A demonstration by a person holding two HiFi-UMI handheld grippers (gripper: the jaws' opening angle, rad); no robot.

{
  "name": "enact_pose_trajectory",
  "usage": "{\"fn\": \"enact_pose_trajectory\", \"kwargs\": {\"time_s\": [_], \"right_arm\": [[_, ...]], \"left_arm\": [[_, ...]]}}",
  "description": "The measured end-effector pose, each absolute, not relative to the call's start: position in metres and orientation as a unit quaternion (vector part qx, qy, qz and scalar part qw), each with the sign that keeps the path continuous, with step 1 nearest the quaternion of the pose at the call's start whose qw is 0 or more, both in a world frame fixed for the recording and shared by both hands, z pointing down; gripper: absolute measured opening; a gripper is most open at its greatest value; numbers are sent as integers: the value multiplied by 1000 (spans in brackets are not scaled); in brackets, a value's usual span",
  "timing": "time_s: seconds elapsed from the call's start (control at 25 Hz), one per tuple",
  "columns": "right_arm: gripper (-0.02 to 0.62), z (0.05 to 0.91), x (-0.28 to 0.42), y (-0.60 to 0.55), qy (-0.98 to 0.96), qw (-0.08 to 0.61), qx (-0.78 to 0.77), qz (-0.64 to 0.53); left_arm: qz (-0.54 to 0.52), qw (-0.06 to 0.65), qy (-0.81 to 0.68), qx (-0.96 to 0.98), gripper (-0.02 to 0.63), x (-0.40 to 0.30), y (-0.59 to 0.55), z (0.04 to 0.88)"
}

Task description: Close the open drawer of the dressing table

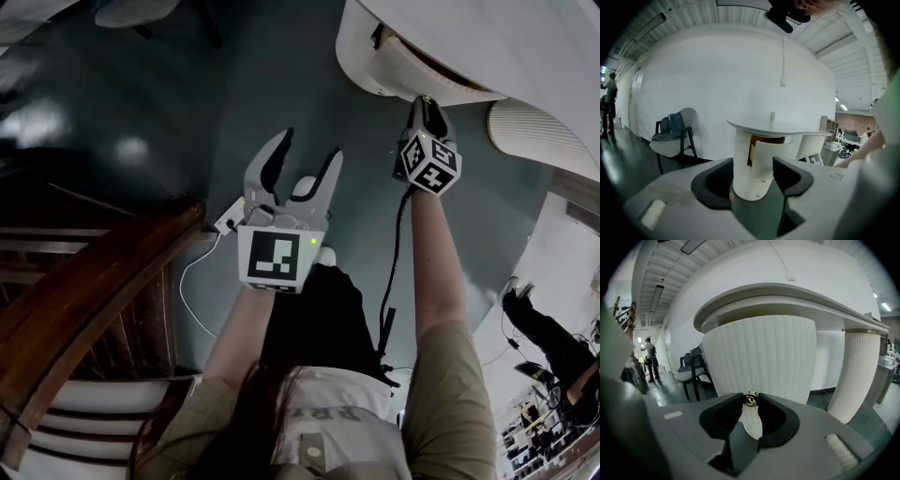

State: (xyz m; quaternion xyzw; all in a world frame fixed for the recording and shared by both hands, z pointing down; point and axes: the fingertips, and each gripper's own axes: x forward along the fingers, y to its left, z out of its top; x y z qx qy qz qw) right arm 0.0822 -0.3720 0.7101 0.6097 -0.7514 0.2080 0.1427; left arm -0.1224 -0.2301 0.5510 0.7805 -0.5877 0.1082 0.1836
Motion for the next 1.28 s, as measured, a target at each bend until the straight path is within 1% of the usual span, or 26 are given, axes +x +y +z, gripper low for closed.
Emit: {"fn": "enact_pose_trajectory", "kwargs": {"time_s": [0.32,0.72,0.84,1.0,1.16,1.28], "right_arm": [[107,706,82,-386,-755,139,608,202],[107,707,82,-413,-758,138,609,188],[107,705,84,-420,-757,137,613,183],[107,704,84,-426,-756,132,616,179],[107,704,83,-429,-756,126,618,175],[107,702,83,-433,-756,123,619,172]], "left_arm": [[116,163,-583,787,267,-122,-241,551],[120,171,-581,787,267,-122,-251,564],[116,184,-584,782,267,-126,-255,568],[127,168,-575,790,267,-131,-261,573],[113,192,-584,781,267,-133,-265,576],[113,188,-580,785,267,-131,-268,576]]}}
